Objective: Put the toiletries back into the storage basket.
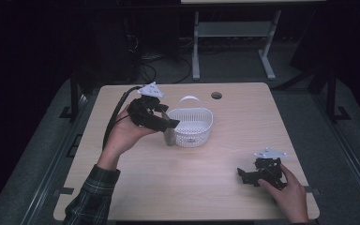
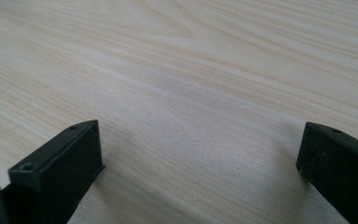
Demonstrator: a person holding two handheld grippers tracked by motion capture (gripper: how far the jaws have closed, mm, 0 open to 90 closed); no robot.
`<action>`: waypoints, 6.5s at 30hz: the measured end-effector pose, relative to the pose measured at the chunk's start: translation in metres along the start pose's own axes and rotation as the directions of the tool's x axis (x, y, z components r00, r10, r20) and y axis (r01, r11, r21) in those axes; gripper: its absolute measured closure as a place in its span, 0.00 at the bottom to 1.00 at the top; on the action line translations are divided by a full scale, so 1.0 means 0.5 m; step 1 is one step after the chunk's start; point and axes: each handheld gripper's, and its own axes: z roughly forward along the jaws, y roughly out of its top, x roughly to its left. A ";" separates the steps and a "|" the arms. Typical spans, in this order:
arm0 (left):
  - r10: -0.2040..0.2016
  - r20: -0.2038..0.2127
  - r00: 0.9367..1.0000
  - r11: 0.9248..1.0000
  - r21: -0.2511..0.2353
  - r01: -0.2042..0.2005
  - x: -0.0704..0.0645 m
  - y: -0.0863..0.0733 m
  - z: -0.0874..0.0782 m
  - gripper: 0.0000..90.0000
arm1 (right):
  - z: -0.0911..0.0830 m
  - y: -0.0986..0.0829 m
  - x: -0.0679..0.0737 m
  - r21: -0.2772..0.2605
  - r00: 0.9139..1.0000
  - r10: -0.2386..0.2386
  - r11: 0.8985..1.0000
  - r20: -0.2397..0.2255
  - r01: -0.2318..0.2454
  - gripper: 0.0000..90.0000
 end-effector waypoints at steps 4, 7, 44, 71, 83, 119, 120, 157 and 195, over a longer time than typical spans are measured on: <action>-0.002 -0.001 1.000 1.000 -0.004 0.002 0.003 0.007 -0.003 0.33 | 0.000 0.000 0.000 0.000 1.000 0.000 1.000 0.000 0.000 0.00; -0.004 0.001 1.000 1.000 -0.009 0.004 0.007 0.012 -0.004 0.33 | 0.000 0.000 0.000 0.000 1.000 0.000 1.000 0.000 0.000 0.00; 0.004 -0.031 1.000 0.999 -0.040 -0.005 0.045 0.082 0.018 0.33 | 0.000 0.000 0.000 0.000 1.000 -0.001 1.000 0.000 0.001 0.00; 0.005 -0.051 0.999 1.000 -0.029 -0.006 0.061 0.059 0.087 0.33 | 0.000 0.000 0.000 0.000 1.000 0.000 1.000 -0.001 0.000 0.00; -0.010 -0.049 0.999 1.000 -0.012 0.010 0.064 0.029 0.128 0.33 | 0.000 0.000 0.000 0.000 1.000 -0.001 1.000 0.000 0.001 0.00; -0.041 -0.055 0.998 0.998 0.046 0.043 0.078 -0.032 0.199 0.33 | 0.000 0.000 0.000 0.001 1.000 -0.001 1.000 0.000 0.001 0.00; -0.035 -0.056 0.998 0.998 0.051 0.038 0.078 -0.032 0.199 0.33 | 0.000 0.000 0.000 0.001 1.000 -0.001 1.000 0.000 0.001 0.00; -0.043 -0.046 0.998 0.999 0.029 0.044 0.077 -0.045 0.144 0.15 | 0.000 0.000 0.000 0.001 1.000 -0.001 1.000 0.000 0.001 0.00; -0.107 -0.109 0.988 0.994 -0.035 0.104 0.009 -0.297 0.017 0.16 | 0.000 0.000 0.000 0.001 1.000 -0.001 1.000 0.000 0.001 0.00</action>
